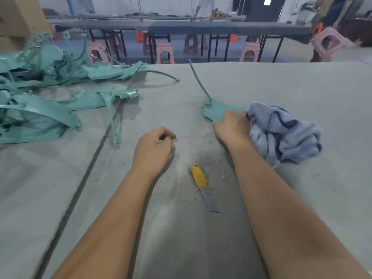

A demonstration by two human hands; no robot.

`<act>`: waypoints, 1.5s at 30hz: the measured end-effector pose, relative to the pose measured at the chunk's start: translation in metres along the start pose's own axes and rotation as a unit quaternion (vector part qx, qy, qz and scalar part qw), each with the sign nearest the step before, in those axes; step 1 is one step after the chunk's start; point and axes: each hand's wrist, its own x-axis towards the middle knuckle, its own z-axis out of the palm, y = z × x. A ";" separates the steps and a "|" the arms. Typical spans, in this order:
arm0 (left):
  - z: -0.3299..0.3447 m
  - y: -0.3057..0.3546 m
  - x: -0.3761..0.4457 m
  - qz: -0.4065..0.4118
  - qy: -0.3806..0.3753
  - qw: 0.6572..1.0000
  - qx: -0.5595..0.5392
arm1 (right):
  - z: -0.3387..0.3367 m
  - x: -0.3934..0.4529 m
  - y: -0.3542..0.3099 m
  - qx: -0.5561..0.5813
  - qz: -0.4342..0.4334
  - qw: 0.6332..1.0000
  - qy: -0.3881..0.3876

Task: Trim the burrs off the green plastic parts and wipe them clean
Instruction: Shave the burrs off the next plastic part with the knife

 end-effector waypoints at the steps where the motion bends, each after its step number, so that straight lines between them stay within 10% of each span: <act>1: 0.000 -0.001 0.000 -0.002 0.002 1.000 -0.003 | -0.003 0.001 0.002 -0.035 -0.017 0.999 -0.002; 9: -0.005 0.005 -0.001 -0.002 0.041 0.999 -0.033 | -0.054 -0.016 -0.008 0.036 -0.162 0.951 0.261; 15: -0.014 0.015 -0.006 -0.090 0.009 0.942 -0.323 | -0.066 -0.039 -0.026 0.530 -0.004 0.848 0.003; 18: -0.015 0.014 -0.009 -0.065 0.003 0.940 -0.334 | -0.050 -0.061 -0.026 0.364 -0.066 0.922 -0.115; 21: -0.014 0.007 -0.005 -0.062 0.034 0.951 -0.300 | -0.049 -0.073 -0.022 0.100 -0.128 0.986 -0.046; 28: -0.009 -0.005 0.007 -0.069 0.051 0.959 -0.269 | -0.082 -0.095 -0.026 -0.015 -0.194 0.906 -0.375; 40: -0.006 -0.011 0.011 -0.082 0.034 0.968 -0.234 | -0.068 -0.104 -0.039 -0.031 -0.295 0.911 -0.287; 45: -0.005 -0.013 0.010 -0.084 0.033 0.970 -0.224 | -0.062 -0.085 -0.024 0.328 -0.152 0.927 -0.105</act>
